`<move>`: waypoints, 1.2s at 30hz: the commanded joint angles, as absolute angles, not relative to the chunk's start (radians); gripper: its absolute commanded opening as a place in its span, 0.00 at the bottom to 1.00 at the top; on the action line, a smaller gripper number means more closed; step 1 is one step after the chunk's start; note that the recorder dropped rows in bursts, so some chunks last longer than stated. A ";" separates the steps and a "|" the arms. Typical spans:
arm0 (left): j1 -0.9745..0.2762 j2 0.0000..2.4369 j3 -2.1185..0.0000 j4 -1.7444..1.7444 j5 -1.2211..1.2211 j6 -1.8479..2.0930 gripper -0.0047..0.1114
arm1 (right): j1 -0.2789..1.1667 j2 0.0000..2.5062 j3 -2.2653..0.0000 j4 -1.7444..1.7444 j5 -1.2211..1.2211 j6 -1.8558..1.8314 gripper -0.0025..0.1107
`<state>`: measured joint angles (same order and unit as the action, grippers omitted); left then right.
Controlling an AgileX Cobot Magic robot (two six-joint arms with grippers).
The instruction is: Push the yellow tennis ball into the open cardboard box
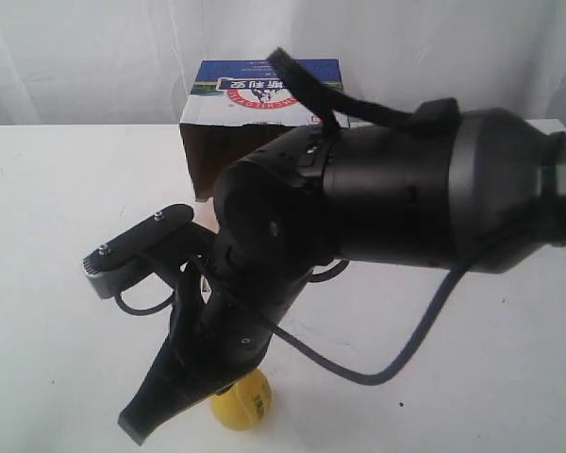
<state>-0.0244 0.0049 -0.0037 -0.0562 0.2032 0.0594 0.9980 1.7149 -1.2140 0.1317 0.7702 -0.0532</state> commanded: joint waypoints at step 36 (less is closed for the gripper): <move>-0.022 0.000 0.000 -0.060 0.202 0.052 0.04 | 0.755 1.682 -1.231 -0.316 0.761 0.194 0.02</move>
<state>-0.0244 0.0049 -0.0037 -0.0562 0.2032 0.0594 0.7680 1.7253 -1.2169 -0.3017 0.7537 0.1811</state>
